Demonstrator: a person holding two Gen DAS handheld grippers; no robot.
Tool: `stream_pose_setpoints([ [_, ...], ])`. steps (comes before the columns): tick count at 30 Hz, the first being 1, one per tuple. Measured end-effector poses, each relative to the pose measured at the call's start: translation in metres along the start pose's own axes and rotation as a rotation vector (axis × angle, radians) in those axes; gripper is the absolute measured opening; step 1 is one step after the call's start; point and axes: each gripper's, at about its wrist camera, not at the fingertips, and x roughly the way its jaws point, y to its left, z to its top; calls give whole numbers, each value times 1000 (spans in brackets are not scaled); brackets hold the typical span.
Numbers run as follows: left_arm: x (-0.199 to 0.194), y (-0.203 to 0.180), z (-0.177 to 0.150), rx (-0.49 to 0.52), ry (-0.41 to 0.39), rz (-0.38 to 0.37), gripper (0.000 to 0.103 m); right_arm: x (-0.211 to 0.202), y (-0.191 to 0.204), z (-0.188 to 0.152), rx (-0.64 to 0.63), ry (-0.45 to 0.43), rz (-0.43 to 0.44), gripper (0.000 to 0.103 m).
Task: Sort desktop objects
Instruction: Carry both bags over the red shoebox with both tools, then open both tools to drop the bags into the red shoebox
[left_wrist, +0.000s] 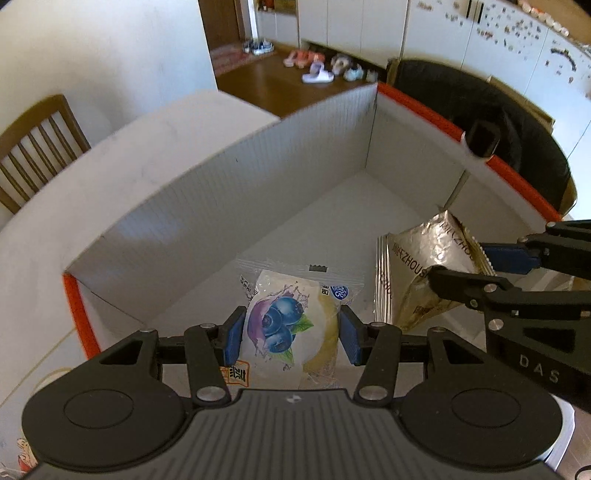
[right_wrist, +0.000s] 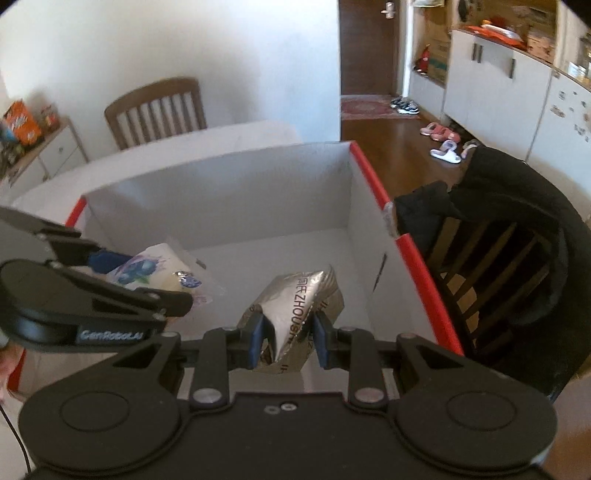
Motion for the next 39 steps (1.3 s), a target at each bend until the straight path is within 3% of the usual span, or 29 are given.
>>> stream_pose_setpoints([
  [17,18,-4,-3,12,131,-26,52,23,3,-2,-53,93,-9,28],
  [22,16,-5,-6,14,142,-25,52,24,2,-4,-44,99,-6,33],
  [27,6,-6,-11,-3,129,-25,53,20,2,-3,-45,91,-8,49],
  [30,-4,-6,-13,-15,108,-31,59,12,1,1,-51,75,-1,57],
  [39,-41,-2,-20,-53,16,-61,59,-19,1,4,-60,23,44,62],
])
